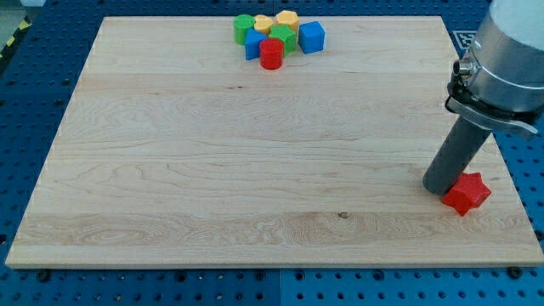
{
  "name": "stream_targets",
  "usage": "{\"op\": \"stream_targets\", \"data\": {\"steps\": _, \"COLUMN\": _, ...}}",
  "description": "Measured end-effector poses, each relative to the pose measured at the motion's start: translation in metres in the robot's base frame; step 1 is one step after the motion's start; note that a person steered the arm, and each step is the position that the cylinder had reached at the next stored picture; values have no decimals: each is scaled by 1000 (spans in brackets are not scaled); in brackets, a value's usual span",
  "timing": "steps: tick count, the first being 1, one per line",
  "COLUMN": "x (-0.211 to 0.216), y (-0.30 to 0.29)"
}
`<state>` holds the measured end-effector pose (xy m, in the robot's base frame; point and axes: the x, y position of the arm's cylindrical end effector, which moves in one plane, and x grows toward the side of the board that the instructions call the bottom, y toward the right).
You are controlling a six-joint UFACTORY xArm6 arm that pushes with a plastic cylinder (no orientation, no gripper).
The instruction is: Push the red star to the bottom right
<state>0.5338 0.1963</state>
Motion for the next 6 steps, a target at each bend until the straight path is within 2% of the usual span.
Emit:
{"op": "stream_targets", "data": {"steps": 2, "x": -23, "y": -10}}
{"op": "stream_targets", "data": {"steps": 5, "x": -23, "y": 18}}
{"op": "stream_targets", "data": {"steps": 6, "x": -8, "y": 30}}
